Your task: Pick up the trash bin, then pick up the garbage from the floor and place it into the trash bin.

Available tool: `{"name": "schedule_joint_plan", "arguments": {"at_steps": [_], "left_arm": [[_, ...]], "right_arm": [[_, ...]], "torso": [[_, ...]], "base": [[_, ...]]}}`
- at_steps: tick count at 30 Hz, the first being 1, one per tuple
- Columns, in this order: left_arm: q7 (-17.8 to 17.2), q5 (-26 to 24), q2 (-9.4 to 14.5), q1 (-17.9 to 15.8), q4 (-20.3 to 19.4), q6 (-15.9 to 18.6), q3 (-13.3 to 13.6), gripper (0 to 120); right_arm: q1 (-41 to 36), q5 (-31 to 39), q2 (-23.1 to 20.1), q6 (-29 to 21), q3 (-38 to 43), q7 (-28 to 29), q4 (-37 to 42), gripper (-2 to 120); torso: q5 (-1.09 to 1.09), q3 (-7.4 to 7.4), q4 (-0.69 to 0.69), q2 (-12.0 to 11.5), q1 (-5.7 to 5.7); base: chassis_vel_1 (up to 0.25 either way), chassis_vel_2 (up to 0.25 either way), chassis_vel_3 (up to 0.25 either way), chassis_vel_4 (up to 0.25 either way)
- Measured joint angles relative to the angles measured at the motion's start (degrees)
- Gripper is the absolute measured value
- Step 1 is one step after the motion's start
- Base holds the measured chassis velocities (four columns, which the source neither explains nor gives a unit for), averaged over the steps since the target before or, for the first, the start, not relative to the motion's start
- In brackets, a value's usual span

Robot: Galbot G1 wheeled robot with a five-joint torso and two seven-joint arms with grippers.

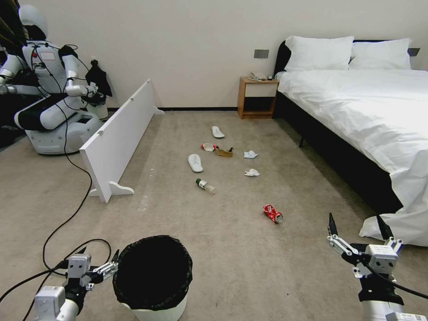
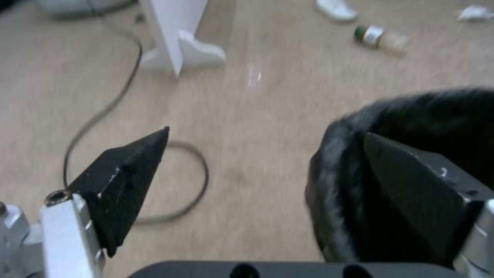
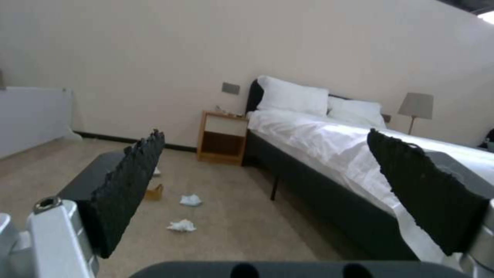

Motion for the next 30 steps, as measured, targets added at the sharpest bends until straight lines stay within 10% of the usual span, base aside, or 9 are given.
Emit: {"name": "schedule_joint_plan", "arguments": {"at_steps": [12, 30], "left_arm": [[-1.2, -9.2, 1.8, -2.7, 2.6, 10.0, 1.5, 100], [-3.0, -10.7, 0.8, -5.7, 4.6, 12.3, 4.4, 99]], "right_arm": [[-1.8, -0.5, -0.2, 0.0, -0.2, -0.4, 0.3, 100], [-3.6, 0.4, -1.7, -0.1, 1.1, -0.4, 2.3, 100]], "torso": [[0.00, 0.00, 0.00, 0.0, 0.00], [0.00, 0.00, 0.00, 0.0, 0.00]], "base": [[0.000, 0.000, 0.000, 0.000], [0.000, 0.000, 0.000, 0.000]]}}
